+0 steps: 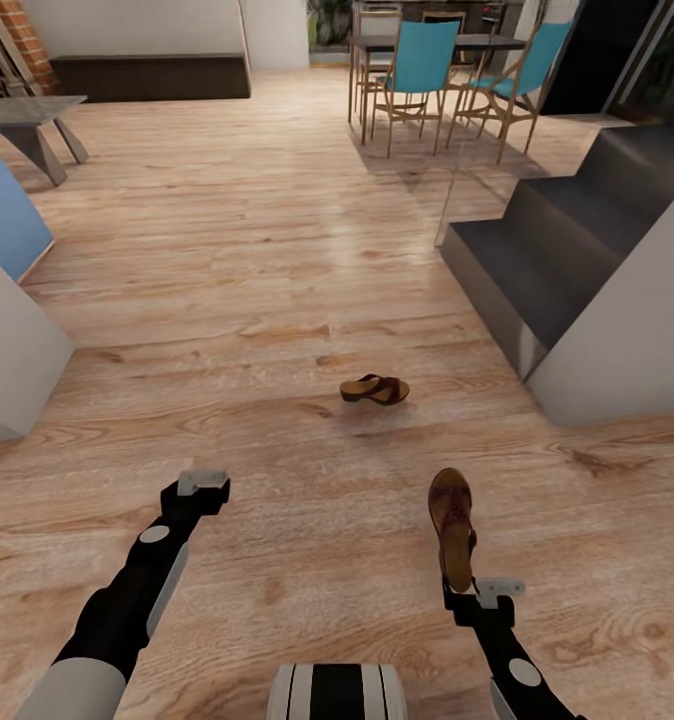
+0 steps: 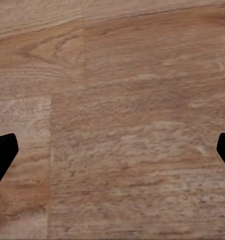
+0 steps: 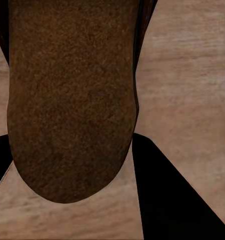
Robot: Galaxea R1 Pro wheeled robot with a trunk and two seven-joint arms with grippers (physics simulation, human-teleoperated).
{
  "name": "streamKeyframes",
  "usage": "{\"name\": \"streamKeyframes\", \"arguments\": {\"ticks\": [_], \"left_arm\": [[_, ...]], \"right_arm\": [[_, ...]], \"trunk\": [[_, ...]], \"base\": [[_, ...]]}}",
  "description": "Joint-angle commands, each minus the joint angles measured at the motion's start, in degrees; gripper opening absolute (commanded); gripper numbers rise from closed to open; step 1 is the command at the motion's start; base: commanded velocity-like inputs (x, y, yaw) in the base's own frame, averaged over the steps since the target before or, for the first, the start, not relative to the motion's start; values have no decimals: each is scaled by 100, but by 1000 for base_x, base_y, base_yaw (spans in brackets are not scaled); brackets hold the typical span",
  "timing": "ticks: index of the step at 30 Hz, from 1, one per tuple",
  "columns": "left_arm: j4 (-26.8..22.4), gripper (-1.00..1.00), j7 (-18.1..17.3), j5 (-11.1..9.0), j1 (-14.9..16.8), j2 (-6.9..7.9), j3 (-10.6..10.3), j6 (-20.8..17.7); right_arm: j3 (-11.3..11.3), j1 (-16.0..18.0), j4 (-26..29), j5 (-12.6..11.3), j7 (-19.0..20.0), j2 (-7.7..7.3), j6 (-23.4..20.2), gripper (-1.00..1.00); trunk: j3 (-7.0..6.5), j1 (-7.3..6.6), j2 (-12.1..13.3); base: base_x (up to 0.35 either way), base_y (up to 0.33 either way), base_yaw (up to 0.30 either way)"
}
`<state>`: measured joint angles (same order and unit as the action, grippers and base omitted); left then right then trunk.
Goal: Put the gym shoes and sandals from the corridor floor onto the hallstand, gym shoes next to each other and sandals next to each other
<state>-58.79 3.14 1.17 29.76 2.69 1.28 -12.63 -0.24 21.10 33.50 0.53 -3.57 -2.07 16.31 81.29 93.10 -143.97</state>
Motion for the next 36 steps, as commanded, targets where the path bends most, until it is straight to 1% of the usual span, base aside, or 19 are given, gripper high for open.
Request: {"name": "streamKeyframes", "arguments": {"ticks": [1, 12, 16, 24, 26, 29, 31, 32, 33, 34, 35, 36], "left_arm": [[-7, 100, 25, 10, -3, 7, 1, -33], [9, 100, 56, 7, -30, 66, 36, -38], [11, 100, 58, 6, -186, 67, 37, -35], [8, 100, 67, 1, -690, 77, 54, 24], [8, 100, 69, 3, -767, 76, 55, 36], [12, 100, 77, 2, -906, 75, 56, 48], [39, 100, 83, -7, -992, 74, 56, 47], [79, 100, 89, -11, -1031, 74, 56, 48], [222, 100, 93, -22, -1083, 74, 63, 63], [316, 100, 93, -30, -1097, 74, 82, 74], [395, 100, 92, -36, -1106, 71, 118, 81], [538, 100, 83, -49, -1120, 66, 336, 92]], "right_arm": [[-4, 1, -14, -14, -10, 4, 13, -100], [-11, 0, -105, -18, -12, -3, 23, -100], [-6, -6, -107, -24, -12, -15, 28, -100], [-3, -31, -107, -22, -19, -22, 79, -100], [-3, -47, -112, -19, -20, -25, 114, -100], [-3, -128, -188, -18, -23, -28, 224, -100], [-3, -199, -283, -18, -27, -29, 374, -100], [-3, -245, -341, -18, -28, -29, 479, -100], [3, -355, -454, -18, -29, -42, 732, -100], [4, -406, -501, -18, -29, -68, 870, -100], [5, -449, -540, -18, -29, -102, 997, -100], [6, -527, -763, -24, -35, -171, 1278, -100]], "trunk": [[-28, -3, 0], [-369, -31, 15], [-493, -42, 20], [-742, -62, 31], [-804, -68, 34], [-897, -75, 38], [-959, -80, 40], [-990, -83, 42], [-1022, -86, 43], [-1053, -88, 45], [-1084, -91, 46], [-1115, -93, 47]], "base": [[0, 0, 0], [0, 0, 0], [0, 0, 0], [0, 0, 0], [0, 0, 0], [0, 0, 0], [0, 0, 0], [0, 0, 0], [0, 0, 0], [0, 0, 0], [0, 0, 0], [0, 0, 0]]}}
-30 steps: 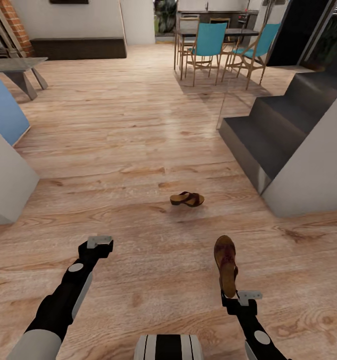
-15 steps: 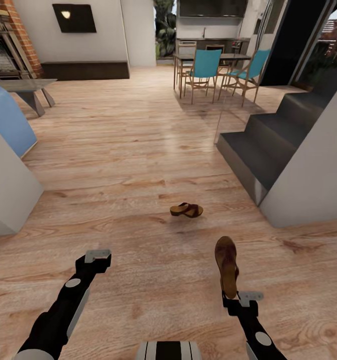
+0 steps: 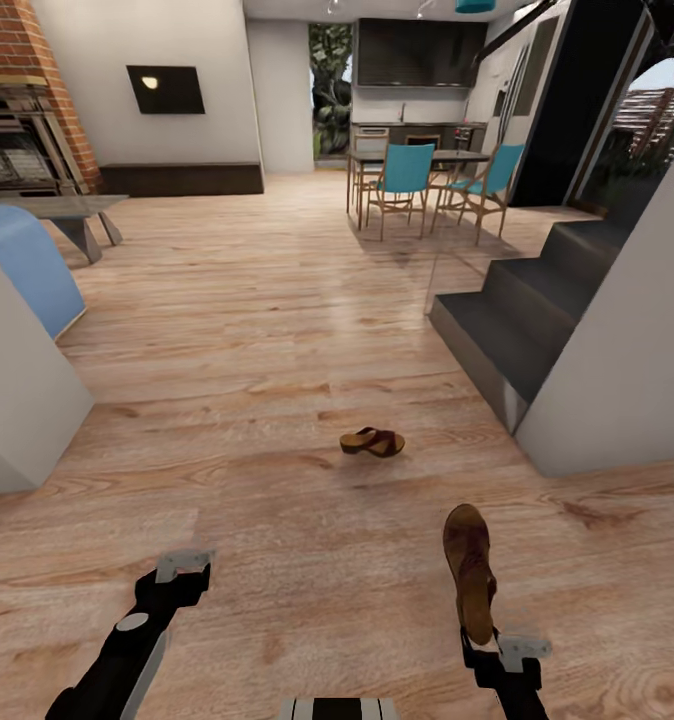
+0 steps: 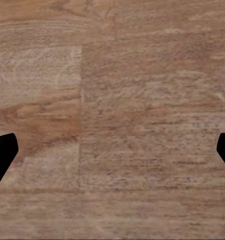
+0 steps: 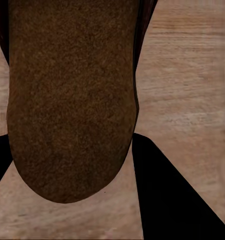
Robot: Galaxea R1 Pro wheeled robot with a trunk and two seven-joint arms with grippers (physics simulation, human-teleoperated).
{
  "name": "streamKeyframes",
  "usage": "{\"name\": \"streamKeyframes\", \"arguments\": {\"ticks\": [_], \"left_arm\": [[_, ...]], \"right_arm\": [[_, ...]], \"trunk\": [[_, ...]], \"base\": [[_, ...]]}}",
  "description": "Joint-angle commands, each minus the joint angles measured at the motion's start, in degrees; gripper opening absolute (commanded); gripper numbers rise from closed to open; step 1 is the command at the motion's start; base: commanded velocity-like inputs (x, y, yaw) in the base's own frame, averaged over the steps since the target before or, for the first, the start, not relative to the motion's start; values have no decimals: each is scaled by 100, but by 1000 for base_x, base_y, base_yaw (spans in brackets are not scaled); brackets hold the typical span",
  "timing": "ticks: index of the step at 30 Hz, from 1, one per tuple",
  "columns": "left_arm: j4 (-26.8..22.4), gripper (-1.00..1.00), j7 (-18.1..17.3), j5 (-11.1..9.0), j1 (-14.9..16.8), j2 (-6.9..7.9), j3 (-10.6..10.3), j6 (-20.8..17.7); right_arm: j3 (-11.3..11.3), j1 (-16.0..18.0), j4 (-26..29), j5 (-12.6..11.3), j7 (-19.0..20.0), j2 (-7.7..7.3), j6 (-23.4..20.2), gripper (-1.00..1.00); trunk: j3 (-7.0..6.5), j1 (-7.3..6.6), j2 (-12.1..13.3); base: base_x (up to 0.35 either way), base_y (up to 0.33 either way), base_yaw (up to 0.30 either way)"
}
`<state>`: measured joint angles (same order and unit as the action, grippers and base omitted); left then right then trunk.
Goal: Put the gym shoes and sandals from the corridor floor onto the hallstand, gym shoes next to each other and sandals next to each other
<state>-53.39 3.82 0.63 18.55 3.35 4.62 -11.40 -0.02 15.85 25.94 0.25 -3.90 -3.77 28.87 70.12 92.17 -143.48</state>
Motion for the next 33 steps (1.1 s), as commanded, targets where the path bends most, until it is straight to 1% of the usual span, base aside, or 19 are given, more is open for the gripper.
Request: {"name": "streamKeyframes", "arguments": {"ticks": [1, 4, 19, 33], "left_arm": [[7, 100, 15, 5, 0, -14, 26, -29], [15, 100, 14, 0, 0, -24, 48, -29], [17, 100, 12, -2, -1, -11, 63, -45], [27, 100, 14, -10, -1, -18, 64, -46]], "right_arm": [[-15, -7, -108, 1, -4, -5, 43, -100], [-15, -10, -209, -5, -6, -4, 67, -100], [-14, -11, -364, -6, -12, -1, 66, -100], [-8, -11, -379, -7, -15, -1, 72, -100]], "trunk": [[-29, -4, 0], [-122, -11, 4], [-588, -50, 24], [-965, -358, 586]], "base": [[0, 0, 0], [0, 0, 0], [0, 0, 0], [0, 0, 0]]}}
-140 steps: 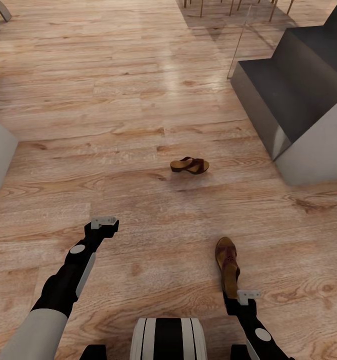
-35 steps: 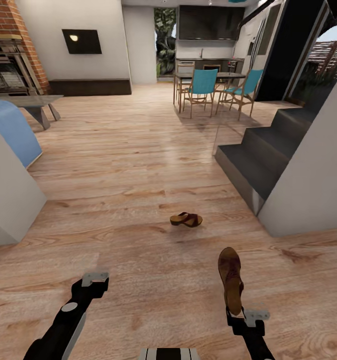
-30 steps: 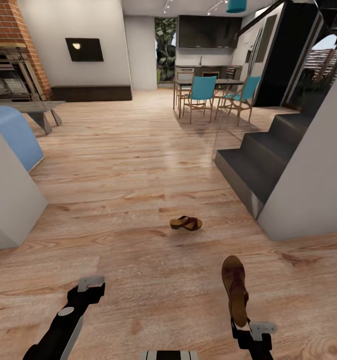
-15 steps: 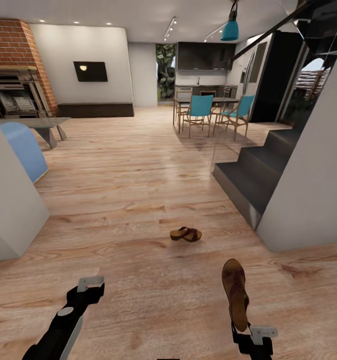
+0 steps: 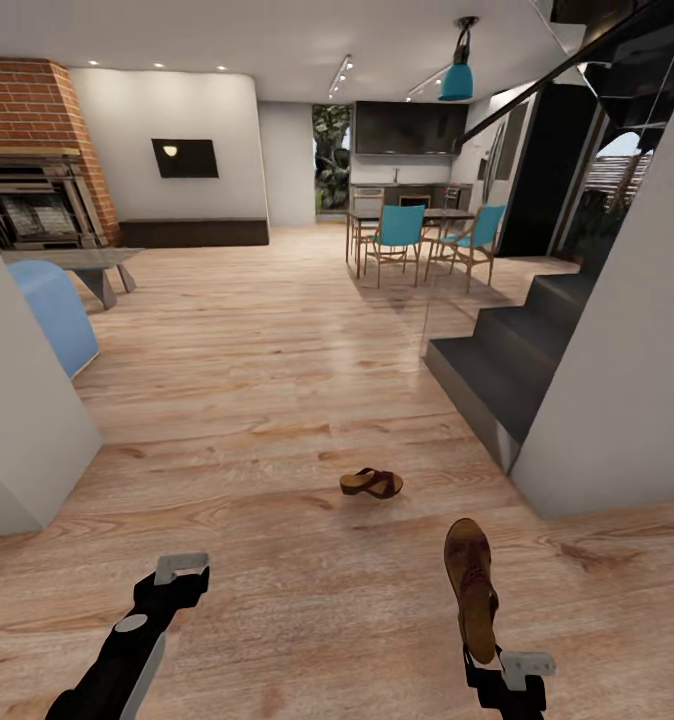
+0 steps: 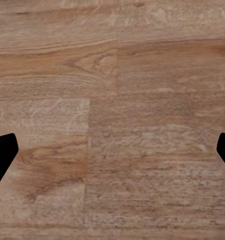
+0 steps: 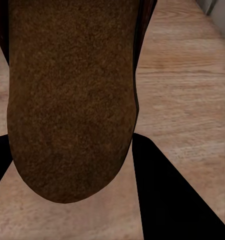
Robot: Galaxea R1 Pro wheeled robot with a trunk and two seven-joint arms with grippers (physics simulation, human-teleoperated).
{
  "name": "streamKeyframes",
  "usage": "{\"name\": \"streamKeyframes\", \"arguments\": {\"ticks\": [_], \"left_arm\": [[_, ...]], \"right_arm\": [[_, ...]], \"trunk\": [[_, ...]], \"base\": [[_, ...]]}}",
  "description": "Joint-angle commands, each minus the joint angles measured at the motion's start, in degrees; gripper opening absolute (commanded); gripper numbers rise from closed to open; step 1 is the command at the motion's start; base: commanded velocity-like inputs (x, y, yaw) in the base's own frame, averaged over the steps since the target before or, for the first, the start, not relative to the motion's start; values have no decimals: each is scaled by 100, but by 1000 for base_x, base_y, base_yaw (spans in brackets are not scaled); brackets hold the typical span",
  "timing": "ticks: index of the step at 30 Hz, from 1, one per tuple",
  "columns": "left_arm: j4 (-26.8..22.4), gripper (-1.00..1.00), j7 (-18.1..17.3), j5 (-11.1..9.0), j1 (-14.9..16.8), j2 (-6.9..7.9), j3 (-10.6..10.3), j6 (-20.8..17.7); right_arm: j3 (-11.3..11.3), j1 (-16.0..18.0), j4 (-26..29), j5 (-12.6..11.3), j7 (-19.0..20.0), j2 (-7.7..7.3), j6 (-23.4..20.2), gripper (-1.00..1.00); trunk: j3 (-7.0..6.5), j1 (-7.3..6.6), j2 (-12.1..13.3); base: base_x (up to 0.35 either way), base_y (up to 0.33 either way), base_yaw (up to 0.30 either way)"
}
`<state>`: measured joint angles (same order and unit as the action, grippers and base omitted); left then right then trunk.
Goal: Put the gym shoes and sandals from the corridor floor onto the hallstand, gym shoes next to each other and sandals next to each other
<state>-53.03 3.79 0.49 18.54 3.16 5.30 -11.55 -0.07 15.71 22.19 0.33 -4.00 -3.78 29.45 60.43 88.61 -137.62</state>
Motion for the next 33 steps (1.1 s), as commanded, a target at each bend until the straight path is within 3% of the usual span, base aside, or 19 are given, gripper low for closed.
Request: {"name": "streamKeyframes", "arguments": {"ticks": [1, 10, 19, 33], "left_arm": [[-8, 100, 16, 4, 1, 1, -7, -32], [-6, 100, 16, 4, 1, 0, -9, -32], [-5, 100, 16, 10, 1, -20, -12, -16], [-5, 100, 8, 3, 1, 0, -11, -14]], "right_arm": [[-2, 2, -4, -16, -4, 0, 11, -100], [-2, 2, -12, -19, -12, 0, 8, -100], [-1, 2, -13, -24, -21, 2, 8, -100], [23, 2, -13, -41, -29, 5, 8, -100]], "trunk": [[-23, -24, 40], [-265, -221, 401], [-307, -221, 401], [-309, -221, 401]], "base": [[0, 0, 0], [0, 0, 0], [0, 0, -39], [-177, 120, -245]]}}
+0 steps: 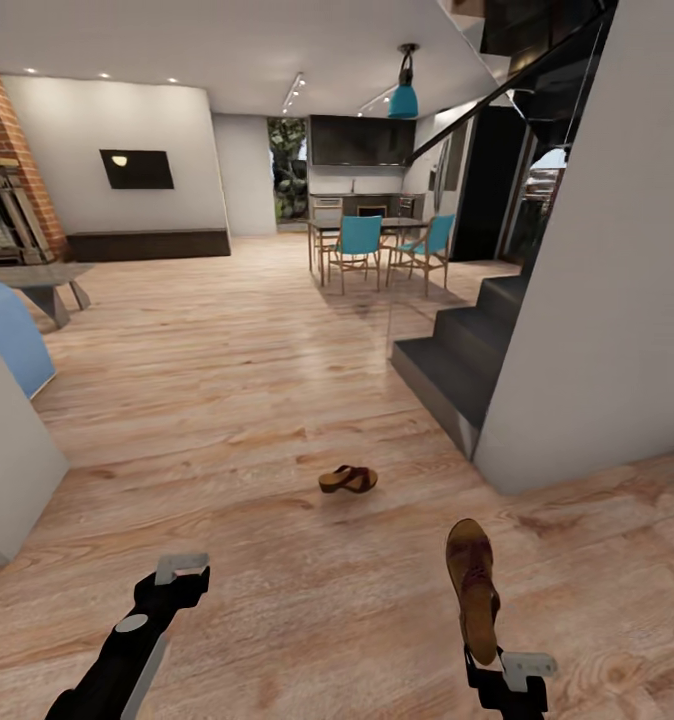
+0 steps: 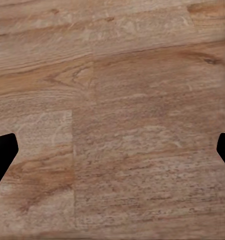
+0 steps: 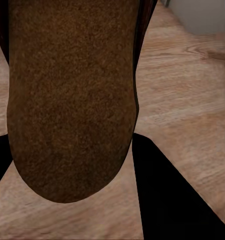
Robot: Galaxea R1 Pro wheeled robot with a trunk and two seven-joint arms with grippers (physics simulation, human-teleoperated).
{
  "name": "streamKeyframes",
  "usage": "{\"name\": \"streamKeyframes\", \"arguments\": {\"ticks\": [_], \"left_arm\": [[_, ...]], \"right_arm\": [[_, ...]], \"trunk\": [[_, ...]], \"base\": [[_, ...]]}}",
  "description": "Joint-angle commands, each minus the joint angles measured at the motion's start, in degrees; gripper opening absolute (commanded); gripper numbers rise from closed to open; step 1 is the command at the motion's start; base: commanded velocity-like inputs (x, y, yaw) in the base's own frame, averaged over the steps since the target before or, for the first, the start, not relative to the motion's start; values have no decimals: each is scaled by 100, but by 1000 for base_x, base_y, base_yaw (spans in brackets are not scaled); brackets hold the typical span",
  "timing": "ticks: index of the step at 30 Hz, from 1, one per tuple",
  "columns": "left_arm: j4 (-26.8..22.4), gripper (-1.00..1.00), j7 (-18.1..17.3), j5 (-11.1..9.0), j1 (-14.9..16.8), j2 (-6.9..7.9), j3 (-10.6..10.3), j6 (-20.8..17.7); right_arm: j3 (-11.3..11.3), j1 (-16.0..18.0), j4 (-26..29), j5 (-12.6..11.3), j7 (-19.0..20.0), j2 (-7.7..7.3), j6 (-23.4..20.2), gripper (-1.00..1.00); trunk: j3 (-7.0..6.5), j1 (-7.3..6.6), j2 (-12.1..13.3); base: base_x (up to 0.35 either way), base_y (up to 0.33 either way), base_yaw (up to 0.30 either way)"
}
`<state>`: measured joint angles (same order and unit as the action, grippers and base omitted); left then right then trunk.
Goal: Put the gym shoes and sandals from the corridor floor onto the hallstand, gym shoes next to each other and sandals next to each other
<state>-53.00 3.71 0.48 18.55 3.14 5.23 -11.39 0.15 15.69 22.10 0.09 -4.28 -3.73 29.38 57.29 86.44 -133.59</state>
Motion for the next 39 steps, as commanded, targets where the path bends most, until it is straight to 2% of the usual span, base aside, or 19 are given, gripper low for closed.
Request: {"name": "streamKeyframes", "arguments": {"ticks": [1, 13, 39], "left_arm": [[-9, 100, 16, 3, 0, 2, -5, -30], [-9, 100, 16, 5, 0, 2, -5, -30], [-9, 100, 16, 5, 0, 1, -5, -30]], "right_arm": [[1, 4, -3, -19, -2, 2, 15, -100], [2, 4, -3, -23, -1, -4, 15, -100], [2, 4, -3, -26, 6, -4, 6, -100]], "trunk": [[5, -4, -2], [5, -4, -2], [5, -4, -2]], "base": [[-277, 219, -270], [-239, 198, -286], [-4, 4, -300]]}}
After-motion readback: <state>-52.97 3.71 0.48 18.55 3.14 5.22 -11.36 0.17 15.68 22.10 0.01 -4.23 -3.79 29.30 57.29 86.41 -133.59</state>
